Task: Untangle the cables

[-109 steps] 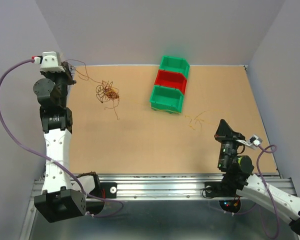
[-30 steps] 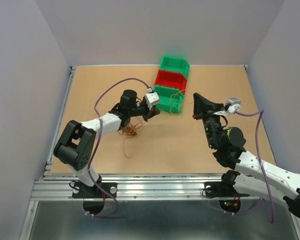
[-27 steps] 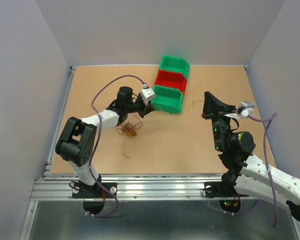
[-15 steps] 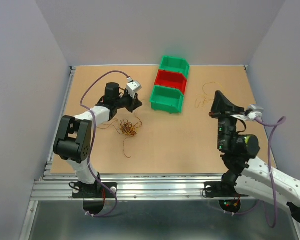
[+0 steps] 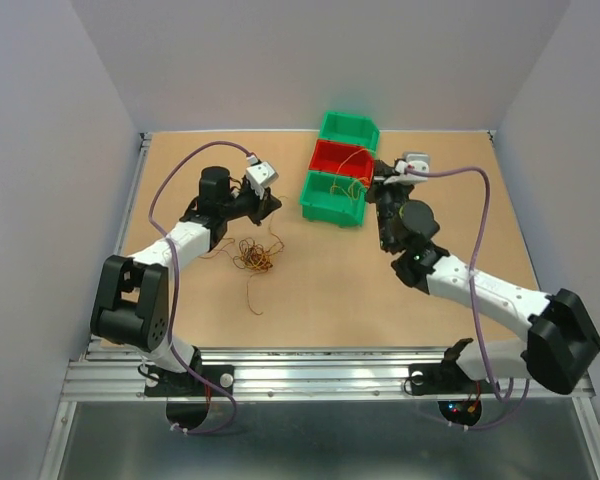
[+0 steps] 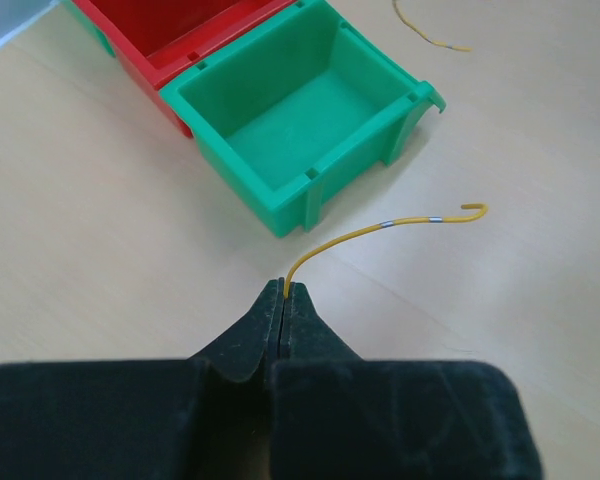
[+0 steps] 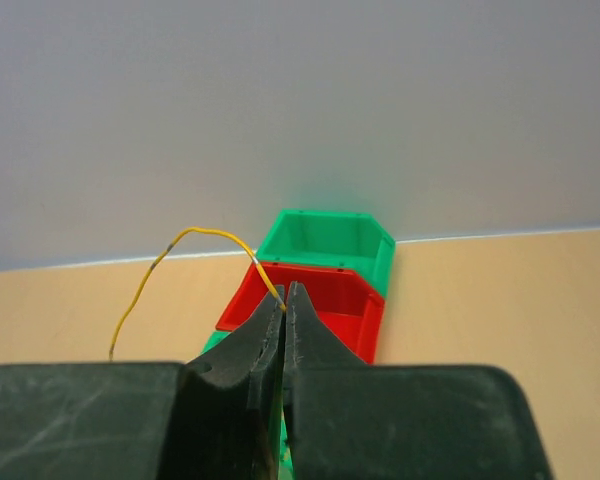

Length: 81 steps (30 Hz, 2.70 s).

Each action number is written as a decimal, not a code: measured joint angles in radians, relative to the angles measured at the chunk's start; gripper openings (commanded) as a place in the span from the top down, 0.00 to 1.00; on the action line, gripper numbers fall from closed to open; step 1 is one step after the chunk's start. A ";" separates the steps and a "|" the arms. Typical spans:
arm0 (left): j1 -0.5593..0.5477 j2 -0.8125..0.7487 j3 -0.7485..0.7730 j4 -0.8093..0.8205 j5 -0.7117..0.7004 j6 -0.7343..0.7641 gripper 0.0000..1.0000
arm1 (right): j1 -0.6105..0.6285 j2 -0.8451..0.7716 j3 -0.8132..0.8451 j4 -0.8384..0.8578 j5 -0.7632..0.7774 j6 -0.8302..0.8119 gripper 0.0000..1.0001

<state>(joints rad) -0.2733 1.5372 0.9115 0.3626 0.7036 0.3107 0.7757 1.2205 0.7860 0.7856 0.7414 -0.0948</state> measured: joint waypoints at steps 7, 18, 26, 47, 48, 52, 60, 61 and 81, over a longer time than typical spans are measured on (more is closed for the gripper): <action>0.000 -0.026 -0.025 0.000 -0.005 0.010 1.00 | -0.200 0.242 0.181 -0.114 -0.176 0.140 0.99; 0.000 -0.045 -0.035 0.005 -0.005 0.024 1.00 | -0.346 0.554 0.543 -0.159 -0.317 0.231 0.99; 0.000 -0.069 -0.053 0.006 -0.001 0.034 1.00 | -0.449 0.843 0.832 -0.188 -0.385 0.334 0.99; 0.000 -0.101 -0.061 0.007 -0.001 0.043 1.00 | -0.491 1.284 1.258 -0.386 -0.577 0.458 0.95; 0.000 -0.106 -0.065 0.007 -0.001 0.044 1.00 | -0.492 1.284 1.258 -0.396 -0.596 0.463 0.99; 0.000 -0.110 -0.068 0.007 -0.001 0.046 1.00 | -0.493 1.282 1.258 -0.404 -0.645 0.469 0.88; 0.000 -0.112 -0.068 0.007 -0.001 0.047 1.00 | -0.493 1.174 1.197 -0.469 -0.639 0.464 0.24; 0.000 -0.113 -0.068 0.007 -0.001 0.047 1.00 | -0.493 1.155 1.181 -0.472 -0.636 0.458 0.23; 0.000 -0.269 -0.082 -0.005 0.024 0.024 1.00 | -0.251 0.552 0.307 -0.307 -1.061 0.232 0.08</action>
<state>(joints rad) -0.2729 1.2678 0.8295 0.3580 0.7273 0.3347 0.5247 1.7725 1.0927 0.4782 -0.3199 0.1375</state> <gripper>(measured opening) 0.033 0.922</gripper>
